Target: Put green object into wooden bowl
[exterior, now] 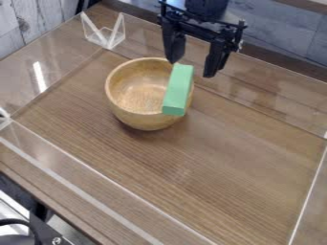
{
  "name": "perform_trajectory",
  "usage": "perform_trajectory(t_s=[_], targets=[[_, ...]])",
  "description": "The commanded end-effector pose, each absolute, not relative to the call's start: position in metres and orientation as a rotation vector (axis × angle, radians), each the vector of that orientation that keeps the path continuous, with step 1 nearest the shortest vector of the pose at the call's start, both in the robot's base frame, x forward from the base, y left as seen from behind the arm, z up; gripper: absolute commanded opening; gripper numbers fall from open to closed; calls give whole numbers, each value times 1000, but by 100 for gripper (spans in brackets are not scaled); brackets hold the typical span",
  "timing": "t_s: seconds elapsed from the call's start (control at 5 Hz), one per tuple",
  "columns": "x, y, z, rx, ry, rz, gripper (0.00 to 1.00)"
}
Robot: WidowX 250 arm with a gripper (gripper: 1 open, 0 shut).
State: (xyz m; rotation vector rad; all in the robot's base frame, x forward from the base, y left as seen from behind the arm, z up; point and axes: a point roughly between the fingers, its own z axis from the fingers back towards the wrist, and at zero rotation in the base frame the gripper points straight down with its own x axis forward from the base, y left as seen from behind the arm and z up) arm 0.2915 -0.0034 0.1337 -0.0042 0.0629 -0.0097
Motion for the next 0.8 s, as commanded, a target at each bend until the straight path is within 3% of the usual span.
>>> perform_trajectory(t_s=[0.0,0.6], targets=[[298,-10,122,-6,58,25,100],[303,2,150,-3,2,37,100]])
